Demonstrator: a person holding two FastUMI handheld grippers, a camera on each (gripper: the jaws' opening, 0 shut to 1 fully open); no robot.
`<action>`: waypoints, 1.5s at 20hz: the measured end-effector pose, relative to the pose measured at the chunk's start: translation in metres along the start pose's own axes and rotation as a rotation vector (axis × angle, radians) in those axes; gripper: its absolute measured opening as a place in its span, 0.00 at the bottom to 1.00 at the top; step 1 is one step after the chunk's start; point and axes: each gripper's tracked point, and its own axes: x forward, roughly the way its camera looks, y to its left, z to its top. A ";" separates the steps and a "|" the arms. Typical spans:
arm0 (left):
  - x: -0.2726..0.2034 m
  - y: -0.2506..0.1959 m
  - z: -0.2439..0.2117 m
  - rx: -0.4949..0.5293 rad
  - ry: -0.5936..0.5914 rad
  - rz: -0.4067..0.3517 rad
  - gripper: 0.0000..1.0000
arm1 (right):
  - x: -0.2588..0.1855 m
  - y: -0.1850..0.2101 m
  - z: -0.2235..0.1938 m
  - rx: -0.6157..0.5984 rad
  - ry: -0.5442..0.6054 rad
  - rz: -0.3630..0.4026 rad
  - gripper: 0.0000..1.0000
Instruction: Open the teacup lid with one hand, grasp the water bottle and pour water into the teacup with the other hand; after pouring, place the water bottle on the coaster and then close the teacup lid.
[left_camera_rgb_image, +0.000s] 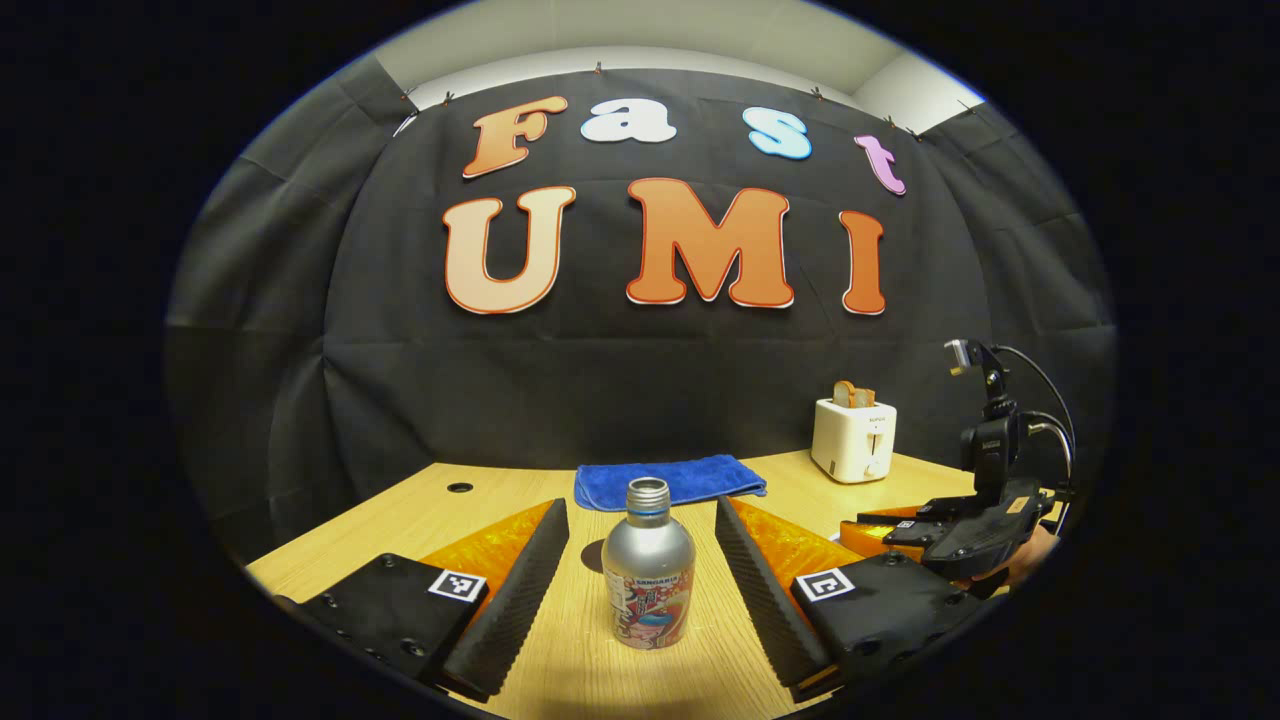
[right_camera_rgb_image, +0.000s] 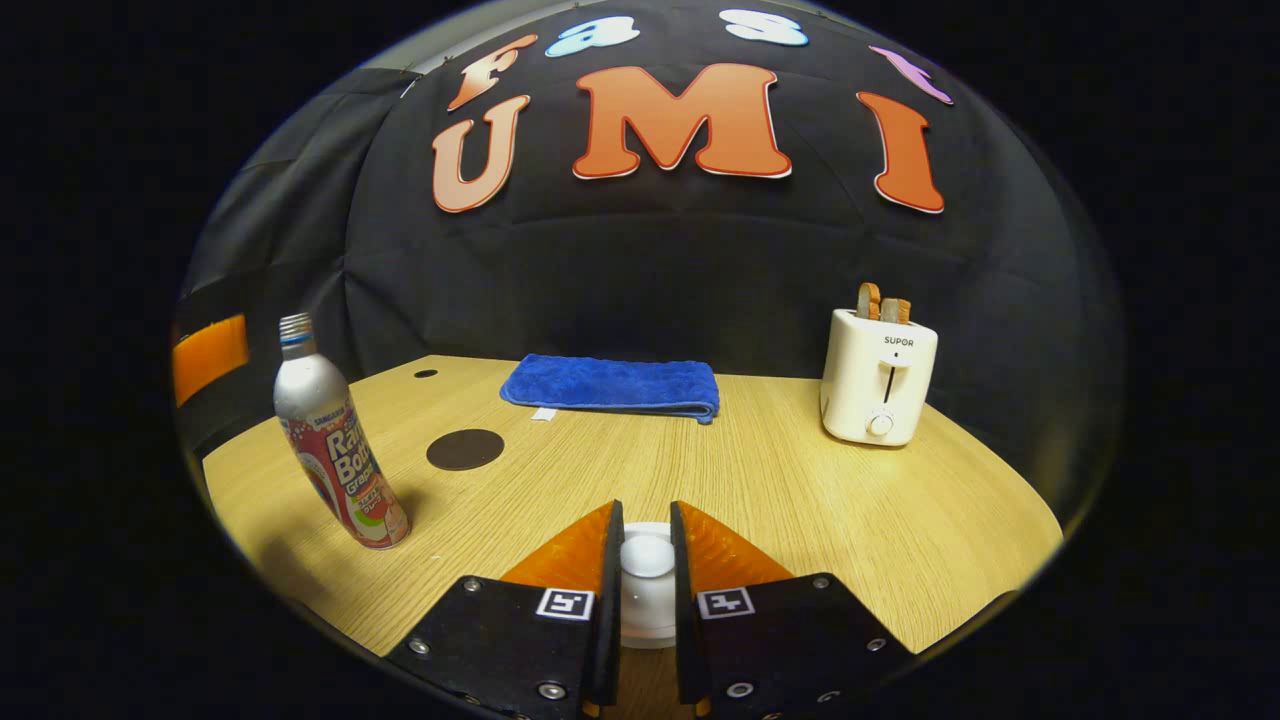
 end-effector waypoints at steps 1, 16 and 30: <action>0.001 0.000 -0.006 0.002 0.013 0.004 0.96 | 0.001 -0.001 0.001 0.011 0.004 0.002 0.22; 0.022 -0.003 -0.069 -0.040 0.161 -0.016 0.97 | -0.013 -0.007 0.030 0.056 -0.073 0.015 0.18; 0.056 0.006 -0.115 -0.057 0.281 0.045 0.87 | -0.047 -0.035 0.068 0.047 -0.171 -0.043 0.18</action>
